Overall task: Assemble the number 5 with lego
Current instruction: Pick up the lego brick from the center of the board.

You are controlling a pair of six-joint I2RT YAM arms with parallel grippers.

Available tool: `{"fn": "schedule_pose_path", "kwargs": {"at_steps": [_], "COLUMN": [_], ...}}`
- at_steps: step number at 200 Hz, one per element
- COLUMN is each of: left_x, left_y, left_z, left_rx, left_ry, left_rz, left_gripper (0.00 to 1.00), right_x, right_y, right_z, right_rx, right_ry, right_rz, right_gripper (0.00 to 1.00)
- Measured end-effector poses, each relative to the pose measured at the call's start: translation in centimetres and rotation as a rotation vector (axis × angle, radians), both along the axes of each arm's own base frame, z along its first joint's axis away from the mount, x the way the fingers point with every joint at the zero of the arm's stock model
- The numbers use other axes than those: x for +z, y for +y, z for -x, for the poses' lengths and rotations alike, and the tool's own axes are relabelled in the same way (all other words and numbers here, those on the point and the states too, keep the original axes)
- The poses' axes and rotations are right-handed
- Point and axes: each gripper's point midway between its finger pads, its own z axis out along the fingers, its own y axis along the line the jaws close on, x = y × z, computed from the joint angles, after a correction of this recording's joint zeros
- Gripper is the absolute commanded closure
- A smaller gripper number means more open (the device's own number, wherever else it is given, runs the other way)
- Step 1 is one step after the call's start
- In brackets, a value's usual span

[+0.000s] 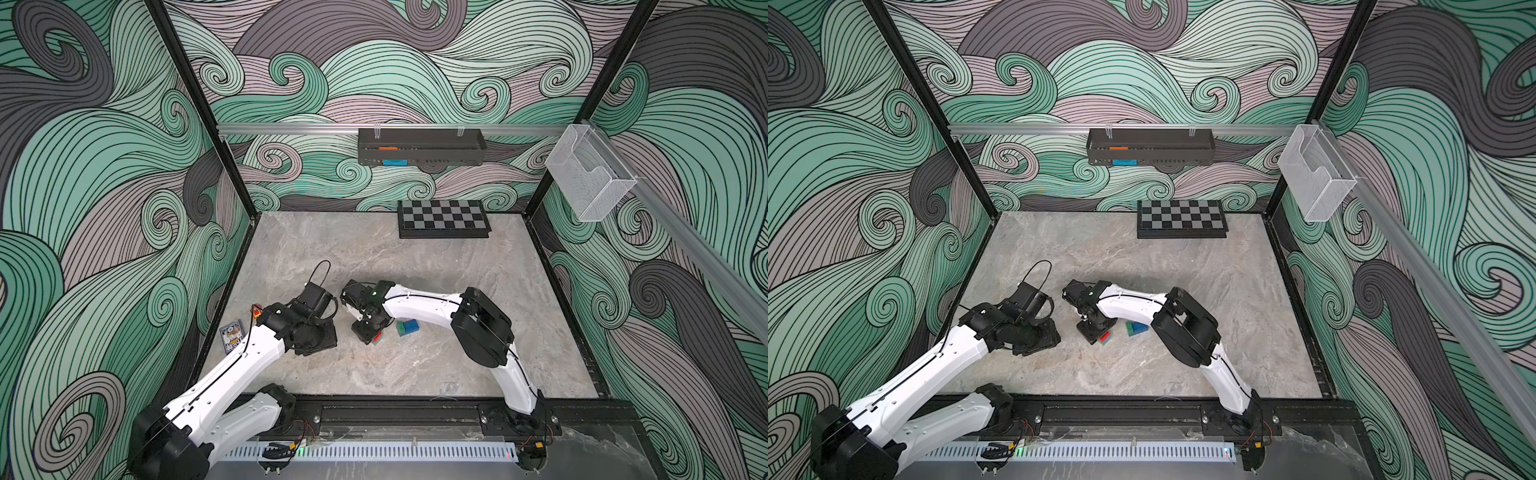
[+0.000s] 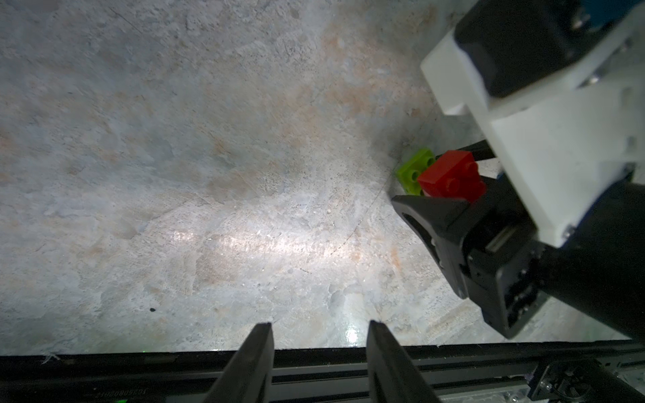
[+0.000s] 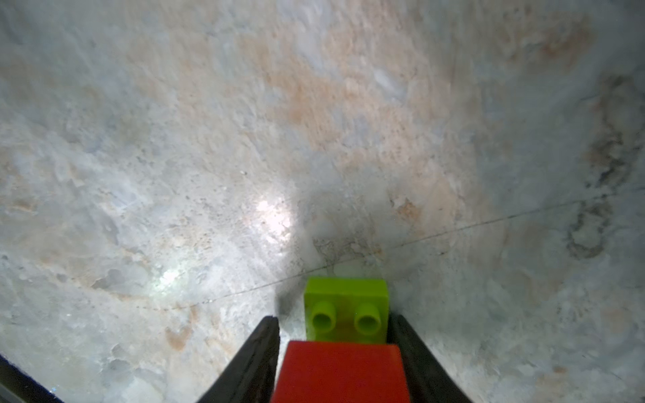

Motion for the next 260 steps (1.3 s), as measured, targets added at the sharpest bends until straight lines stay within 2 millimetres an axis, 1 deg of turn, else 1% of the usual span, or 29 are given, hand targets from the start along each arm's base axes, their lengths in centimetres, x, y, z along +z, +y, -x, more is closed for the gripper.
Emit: {"fn": "schedule_pose_path", "kwargs": {"at_steps": [10, 24, 33, 49, 90, 133, 152, 177, 206, 234, 248, 260], "left_x": [0.0, 0.0, 0.0, 0.0, 0.0, 0.0, -0.1, -0.5, -1.2, -1.6, -2.2, -3.0], "left_y": [0.0, 0.0, 0.0, 0.0, 0.0, 0.0, 0.0, -0.2, -0.8, -2.1, -3.3, -4.6], "left_z": [0.0, 0.0, 0.0, 0.0, 0.0, 0.0, 0.0, 0.0, 0.1, -0.3, -0.5, -0.4], "left_rx": [0.0, 0.0, 0.0, 0.0, 0.001, 0.0, 0.0, -0.013, -0.04, -0.076, -0.114, -0.162], "left_ry": [0.0, 0.0, 0.0, -0.001, -0.001, -0.002, 0.001, 0.022, 0.062, 0.075, 0.094, 0.118], "left_rz": [0.0, 0.0, -0.001, -0.001, -0.002, -0.002, -0.003, -0.006, 0.002, 0.049, 0.072, 0.077], "left_gripper": [0.52, 0.52, 0.52, 0.52, 0.52, 0.52, 0.52, 0.52, 0.52, 0.52, 0.52, 0.52], "right_x": [0.0, 0.0, 0.0, 0.0, 0.0, 0.1, 0.5, 2.4, 6.0, 9.1, 10.0, 10.3], "right_y": [0.0, -0.1, -0.1, -0.2, -0.2, -0.2, -0.6, -1.2, -2.6, -5.3, -7.0, -8.5], "right_z": [0.0, -0.1, -0.1, 0.0, 0.0, 0.0, 0.2, 0.5, 0.3, 0.0, 0.0, 0.0], "right_rx": [0.0, 0.001, 0.005, 0.006, 0.011, 0.019, 0.022, 0.022, 0.002, -0.039, -0.065, -0.088], "right_ry": [-0.001, -0.002, -0.003, -0.002, -0.002, -0.002, -0.003, -0.019, -0.062, -0.111, -0.126, -0.132], "right_rz": [0.005, 0.009, 0.01, 0.012, 0.012, 0.014, 0.014, -0.007, -0.06, -0.1, -0.109, -0.107], "right_gripper": [0.55, 0.63, 0.64, 0.71, 0.75, 0.76, 0.76, 0.76, 0.76, 0.76, 0.76, 0.76]}}
